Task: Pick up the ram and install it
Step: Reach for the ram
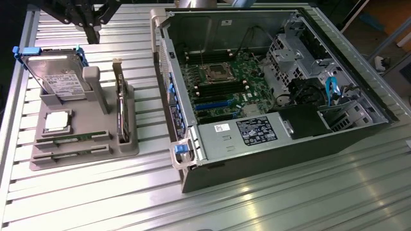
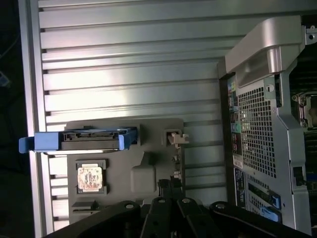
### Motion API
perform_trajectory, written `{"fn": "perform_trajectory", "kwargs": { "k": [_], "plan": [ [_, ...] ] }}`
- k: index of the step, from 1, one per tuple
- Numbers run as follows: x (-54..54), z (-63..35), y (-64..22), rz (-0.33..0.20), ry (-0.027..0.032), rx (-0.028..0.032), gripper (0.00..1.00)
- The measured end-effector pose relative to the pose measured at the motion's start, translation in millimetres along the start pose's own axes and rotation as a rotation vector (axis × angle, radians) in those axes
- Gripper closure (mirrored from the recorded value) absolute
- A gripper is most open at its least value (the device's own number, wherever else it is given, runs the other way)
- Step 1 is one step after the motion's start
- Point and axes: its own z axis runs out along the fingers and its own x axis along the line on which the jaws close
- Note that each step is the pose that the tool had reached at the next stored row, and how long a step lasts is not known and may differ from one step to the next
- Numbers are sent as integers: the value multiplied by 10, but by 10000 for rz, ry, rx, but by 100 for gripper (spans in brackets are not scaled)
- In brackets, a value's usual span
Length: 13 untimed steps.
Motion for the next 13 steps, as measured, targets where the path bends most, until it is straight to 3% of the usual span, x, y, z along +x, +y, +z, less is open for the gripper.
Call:
{"fn": "perform_trajectory", "kwargs": {
  "k": [13],
  "plan": [
    [438,6,-34,1,1,1,89]
  ]
}}
